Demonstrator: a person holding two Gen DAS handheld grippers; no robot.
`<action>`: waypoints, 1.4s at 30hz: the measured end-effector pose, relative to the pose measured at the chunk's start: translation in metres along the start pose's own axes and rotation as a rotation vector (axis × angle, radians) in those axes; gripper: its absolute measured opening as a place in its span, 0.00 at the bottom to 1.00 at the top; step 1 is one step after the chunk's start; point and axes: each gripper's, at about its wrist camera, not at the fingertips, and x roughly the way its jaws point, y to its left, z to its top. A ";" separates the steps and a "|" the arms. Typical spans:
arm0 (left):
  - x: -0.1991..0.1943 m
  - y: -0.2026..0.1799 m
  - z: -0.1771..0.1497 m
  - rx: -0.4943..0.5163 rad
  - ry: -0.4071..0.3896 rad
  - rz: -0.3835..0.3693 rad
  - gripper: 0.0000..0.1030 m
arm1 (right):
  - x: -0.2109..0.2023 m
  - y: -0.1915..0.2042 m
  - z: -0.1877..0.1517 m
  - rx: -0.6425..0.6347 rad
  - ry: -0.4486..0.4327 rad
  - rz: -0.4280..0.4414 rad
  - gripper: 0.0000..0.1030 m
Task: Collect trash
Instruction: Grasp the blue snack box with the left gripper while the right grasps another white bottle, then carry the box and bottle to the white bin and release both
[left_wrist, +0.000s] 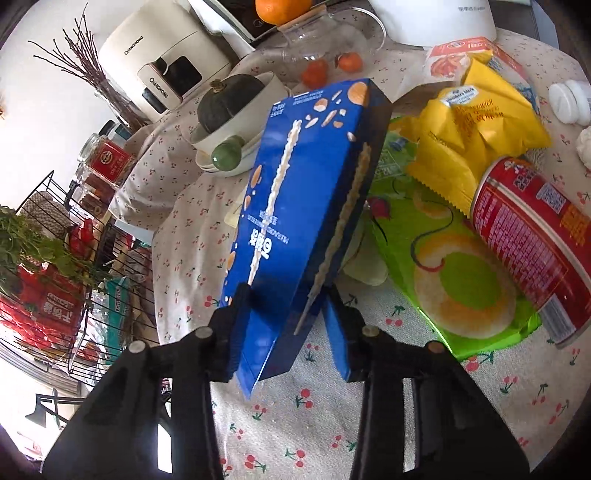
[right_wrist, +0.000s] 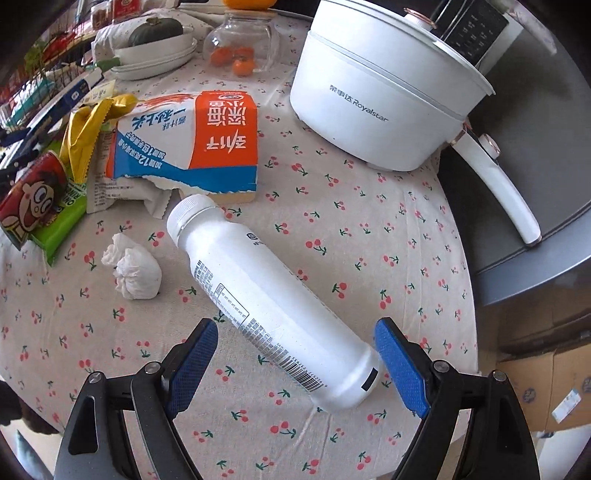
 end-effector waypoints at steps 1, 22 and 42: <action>-0.003 0.005 0.001 -0.023 -0.002 -0.004 0.35 | 0.003 0.001 0.000 -0.013 0.004 -0.008 0.86; -0.093 0.053 -0.018 -0.565 0.014 -0.468 0.24 | -0.037 -0.012 -0.027 0.251 0.033 0.244 0.49; -0.169 -0.032 -0.013 -0.542 -0.059 -0.823 0.24 | -0.094 -0.035 -0.105 0.536 -0.006 0.403 0.47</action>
